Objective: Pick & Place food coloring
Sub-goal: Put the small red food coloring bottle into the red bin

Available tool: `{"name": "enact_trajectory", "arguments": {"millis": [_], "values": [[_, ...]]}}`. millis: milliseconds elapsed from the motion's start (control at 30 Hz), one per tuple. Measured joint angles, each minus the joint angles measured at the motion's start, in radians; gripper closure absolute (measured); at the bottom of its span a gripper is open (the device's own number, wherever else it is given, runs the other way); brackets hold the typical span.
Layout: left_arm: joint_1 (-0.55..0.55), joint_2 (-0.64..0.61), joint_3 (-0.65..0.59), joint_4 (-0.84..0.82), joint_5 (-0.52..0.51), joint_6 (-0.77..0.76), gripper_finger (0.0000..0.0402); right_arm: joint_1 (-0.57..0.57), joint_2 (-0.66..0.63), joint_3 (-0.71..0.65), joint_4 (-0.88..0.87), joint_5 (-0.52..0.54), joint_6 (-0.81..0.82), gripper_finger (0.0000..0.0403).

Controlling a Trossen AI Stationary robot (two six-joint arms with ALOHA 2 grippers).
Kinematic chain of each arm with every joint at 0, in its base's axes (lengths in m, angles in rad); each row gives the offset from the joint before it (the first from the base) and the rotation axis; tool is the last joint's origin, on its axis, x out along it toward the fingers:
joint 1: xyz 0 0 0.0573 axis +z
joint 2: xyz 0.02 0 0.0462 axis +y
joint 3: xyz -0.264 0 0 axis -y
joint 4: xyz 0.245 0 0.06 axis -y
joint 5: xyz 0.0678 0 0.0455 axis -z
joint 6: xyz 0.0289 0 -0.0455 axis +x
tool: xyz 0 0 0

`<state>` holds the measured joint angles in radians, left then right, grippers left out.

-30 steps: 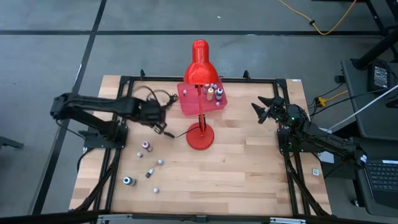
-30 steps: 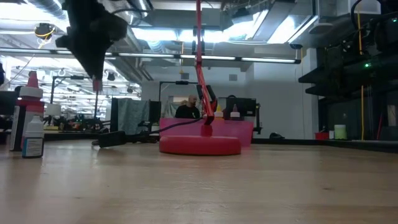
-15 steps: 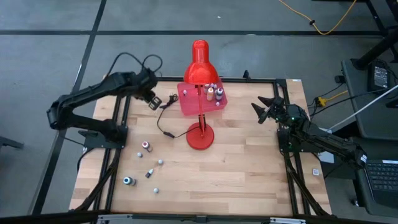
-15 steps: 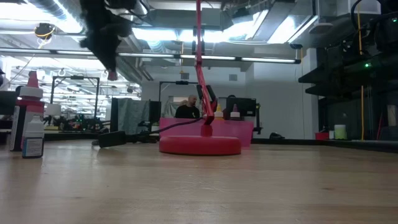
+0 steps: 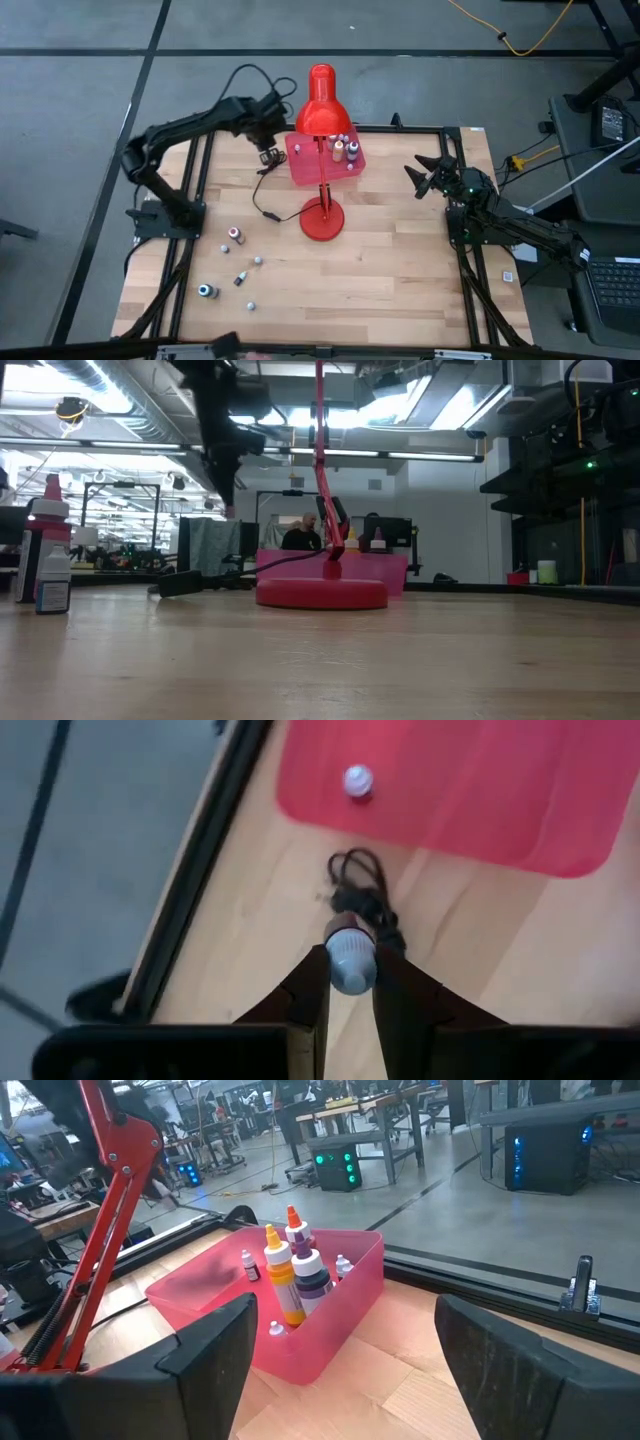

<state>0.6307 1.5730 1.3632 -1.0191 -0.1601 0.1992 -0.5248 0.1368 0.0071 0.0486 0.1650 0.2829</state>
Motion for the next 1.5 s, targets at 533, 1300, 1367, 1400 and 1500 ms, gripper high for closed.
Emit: {"name": "enact_trajectory", "arguments": {"millis": [533,1300,1367,1400,1500], "values": [[0.001,0.253,0.140,0.114,0.118,0.126,0.0349,0.000,0.000,0.000,0.000,0.000,0.000,0.0097],[-0.007,0.433,0.159,0.129,0.184,0.094,0.0349,0.000,0.000,0.000,0.000,0.000,0.000,0.0097],[-0.004,0.440,0.159,0.129,0.181,0.099,0.0349,0.000,0.000,0.000,0.000,0.000,-0.001,0.0097],[-0.001,0.442,0.159,0.134,0.181,0.100,0.0349,0.000,0.000,0.000,0.000,0.000,-0.001,0.0097],[0.006,0.443,0.158,0.147,0.180,0.102,0.0349,0.000,0.000,0.000,0.000,0.000,-0.001,0.0097]]}}
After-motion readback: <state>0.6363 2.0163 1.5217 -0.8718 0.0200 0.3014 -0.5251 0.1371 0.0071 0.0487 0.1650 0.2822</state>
